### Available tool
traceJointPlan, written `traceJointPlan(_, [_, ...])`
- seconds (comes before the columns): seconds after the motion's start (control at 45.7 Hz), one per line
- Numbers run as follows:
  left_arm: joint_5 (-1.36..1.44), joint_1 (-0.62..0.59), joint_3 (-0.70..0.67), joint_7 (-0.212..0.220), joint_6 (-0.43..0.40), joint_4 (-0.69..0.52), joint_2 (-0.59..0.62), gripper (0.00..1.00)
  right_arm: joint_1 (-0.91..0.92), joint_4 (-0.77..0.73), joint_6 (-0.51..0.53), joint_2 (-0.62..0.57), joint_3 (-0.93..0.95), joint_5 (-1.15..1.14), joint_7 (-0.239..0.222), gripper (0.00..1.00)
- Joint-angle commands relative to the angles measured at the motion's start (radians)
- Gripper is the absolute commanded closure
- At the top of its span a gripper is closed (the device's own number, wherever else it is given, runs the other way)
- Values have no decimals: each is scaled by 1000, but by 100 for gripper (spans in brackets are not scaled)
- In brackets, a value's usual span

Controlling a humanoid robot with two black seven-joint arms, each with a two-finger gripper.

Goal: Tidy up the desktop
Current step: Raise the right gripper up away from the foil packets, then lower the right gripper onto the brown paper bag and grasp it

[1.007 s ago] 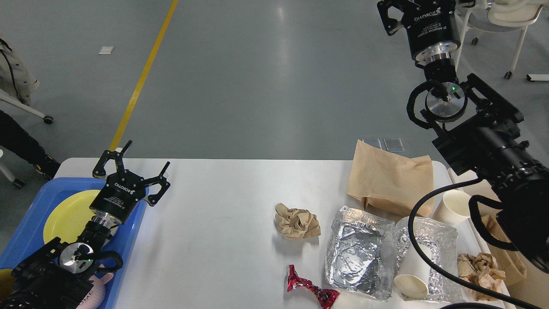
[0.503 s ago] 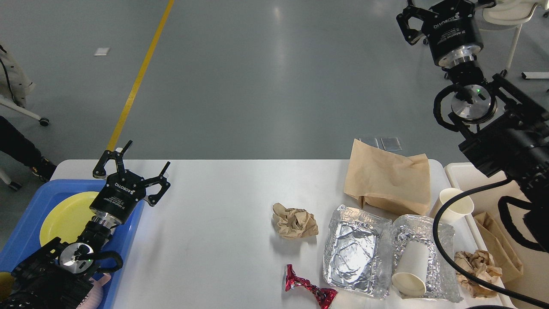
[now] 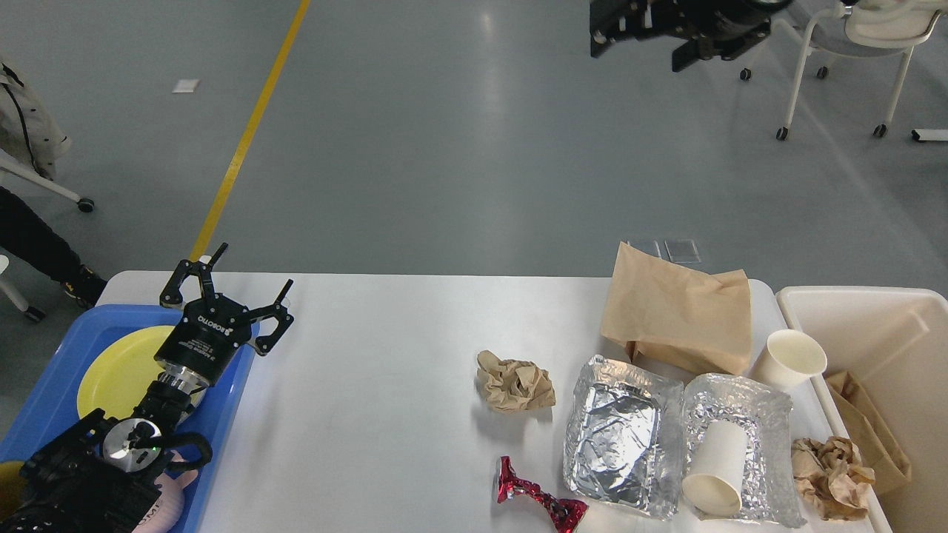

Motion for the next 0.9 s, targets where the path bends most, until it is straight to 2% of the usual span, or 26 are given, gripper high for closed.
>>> traceJointPlan(0.0, [0,0,0,1,0,0,0,1,230,440,49,34,-192,0,2,0])
traceJointPlan(0.088, [0,0,0,-1,0,0,0,1,294,707,52,49,-230,3,2,0])
traceJointPlan(0.153, [0,1,0,-1,0,0,0,1,326,808,67,62,-255,29,7,0])
traceJointPlan(0.306, [1,0,0,-1,0,2,0,1,346,819,95,65,-359,98,5,0])
traceJointPlan(0.591, [0,0,1,-1,0,2,0,1,324,799,49,66,-333,114,4,0])
traceJointPlan(0.657, [0,0,1,-1,0,2,0,1,268,796,-15,69,-333,111,-1,0])
traceJointPlan(0.7, [0,0,1,-1,0,2,0,1,216,795,-95,74,-332,112,-1,0])
traceJointPlan(0.81, [1,0,1,-1,0,2,0,1,62,782,-354,126,-341,112,-5,0])
traceJointPlan(0.876, [0,0,1,-1,0,2,0,1,-73,694,-512,176,-338,120,-12,0])
